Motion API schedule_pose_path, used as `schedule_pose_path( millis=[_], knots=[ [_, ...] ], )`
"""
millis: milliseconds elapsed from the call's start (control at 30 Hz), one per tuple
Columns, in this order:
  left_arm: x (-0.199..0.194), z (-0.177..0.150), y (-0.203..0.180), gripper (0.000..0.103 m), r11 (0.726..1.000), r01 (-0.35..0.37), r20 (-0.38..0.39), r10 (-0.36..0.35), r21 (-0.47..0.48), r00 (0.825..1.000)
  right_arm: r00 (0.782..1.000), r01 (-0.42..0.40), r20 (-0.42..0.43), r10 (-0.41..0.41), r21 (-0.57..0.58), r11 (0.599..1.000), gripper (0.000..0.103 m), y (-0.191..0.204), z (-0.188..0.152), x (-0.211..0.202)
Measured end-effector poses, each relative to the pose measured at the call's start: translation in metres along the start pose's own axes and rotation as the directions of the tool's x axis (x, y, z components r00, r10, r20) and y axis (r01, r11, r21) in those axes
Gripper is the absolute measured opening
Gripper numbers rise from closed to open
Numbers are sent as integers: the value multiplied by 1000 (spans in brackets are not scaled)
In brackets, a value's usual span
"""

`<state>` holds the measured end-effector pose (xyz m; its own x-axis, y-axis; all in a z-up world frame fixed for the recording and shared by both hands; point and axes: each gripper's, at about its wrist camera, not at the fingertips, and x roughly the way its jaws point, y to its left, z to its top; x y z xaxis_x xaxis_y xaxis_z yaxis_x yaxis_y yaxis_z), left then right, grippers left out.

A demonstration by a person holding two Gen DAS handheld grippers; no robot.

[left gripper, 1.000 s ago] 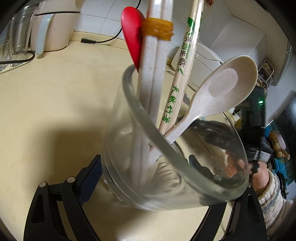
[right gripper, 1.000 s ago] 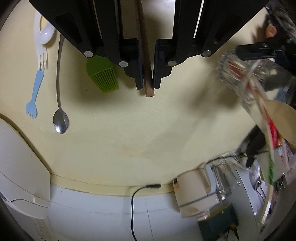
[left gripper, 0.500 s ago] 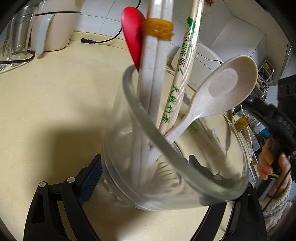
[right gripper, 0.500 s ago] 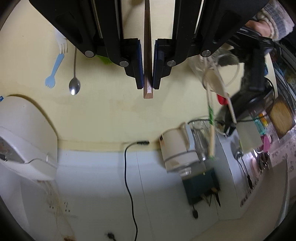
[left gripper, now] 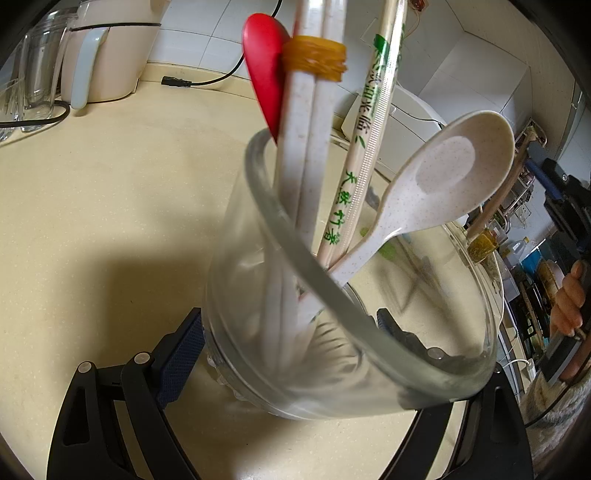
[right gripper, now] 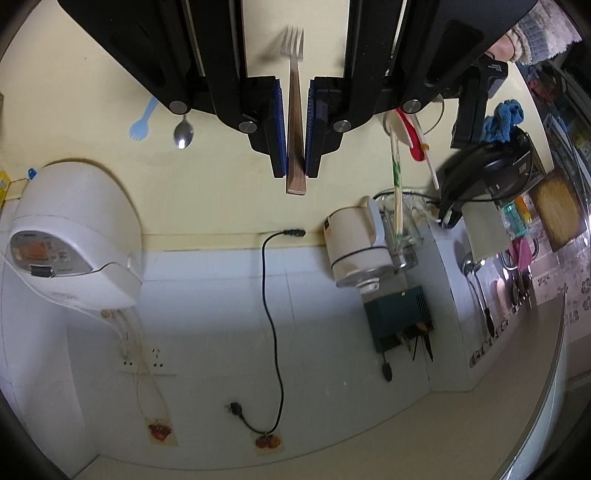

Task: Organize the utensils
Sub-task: 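Lift the wooden-handled fork with the right tool over the held glass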

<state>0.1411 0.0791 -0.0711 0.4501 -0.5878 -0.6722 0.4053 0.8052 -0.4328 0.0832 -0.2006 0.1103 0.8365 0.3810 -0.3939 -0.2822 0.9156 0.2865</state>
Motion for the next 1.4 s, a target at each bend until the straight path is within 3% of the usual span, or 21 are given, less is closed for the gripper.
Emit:
schedule_pose_path(
  millis=[600, 833, 1167, 1400],
  knots=[
    [0, 0, 0, 91, 1000, 0, 0, 0, 0, 1000, 996, 41, 87, -36, -57, 998, 10, -13, 38, -61],
    [0, 0, 0, 91, 1000, 0, 0, 0, 0, 1000, 991, -70, 108, 79, -88, 994, 10, 17, 54, -67],
    [0, 0, 0, 91, 1000, 0, 0, 0, 0, 1000, 946, -281, 136, 293, -104, 954, 10, 72, 87, -58],
    [0, 0, 0, 91, 1000, 0, 0, 0, 0, 1000, 938, -313, 120, 325, -112, 943, 10, 96, 93, -33]
  ],
)
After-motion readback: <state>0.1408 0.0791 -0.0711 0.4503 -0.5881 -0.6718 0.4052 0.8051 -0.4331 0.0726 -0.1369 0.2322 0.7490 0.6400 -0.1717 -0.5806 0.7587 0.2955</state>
